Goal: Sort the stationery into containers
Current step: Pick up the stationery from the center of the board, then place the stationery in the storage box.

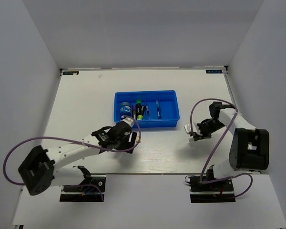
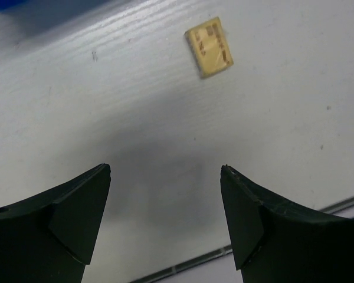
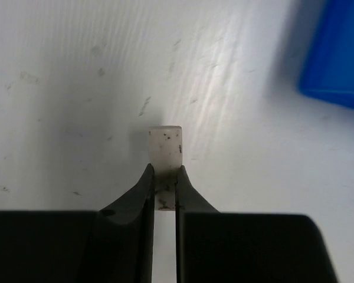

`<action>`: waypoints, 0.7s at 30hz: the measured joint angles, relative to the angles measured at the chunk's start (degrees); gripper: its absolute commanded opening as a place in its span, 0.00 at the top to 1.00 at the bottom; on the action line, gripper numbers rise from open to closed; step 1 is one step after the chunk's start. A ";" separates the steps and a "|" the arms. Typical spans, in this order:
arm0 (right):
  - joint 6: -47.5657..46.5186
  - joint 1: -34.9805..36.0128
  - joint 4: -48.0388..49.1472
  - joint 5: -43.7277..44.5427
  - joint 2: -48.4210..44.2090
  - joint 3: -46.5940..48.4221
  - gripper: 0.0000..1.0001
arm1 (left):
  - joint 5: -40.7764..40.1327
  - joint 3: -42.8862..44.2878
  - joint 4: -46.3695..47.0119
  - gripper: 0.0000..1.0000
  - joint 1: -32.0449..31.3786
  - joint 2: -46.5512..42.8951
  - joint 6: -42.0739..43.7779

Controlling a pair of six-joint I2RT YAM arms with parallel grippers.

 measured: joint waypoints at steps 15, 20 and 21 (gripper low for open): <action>78.86 9.29 22.95 -6.56 -1.70 22.18 1.00 | -2.62 10.80 11.89 0.14 -0.87 22.10 -3.30; 97.31 14.29 26.69 -0.24 8.81 32.50 1.00 | -4.68 12.85 12.13 0.14 -2.19 24.59 -4.33; 99.51 15.28 26.64 1.36 10.69 34.07 1.00 | -5.25 13.31 12.09 0.14 -2.49 25.14 -4.52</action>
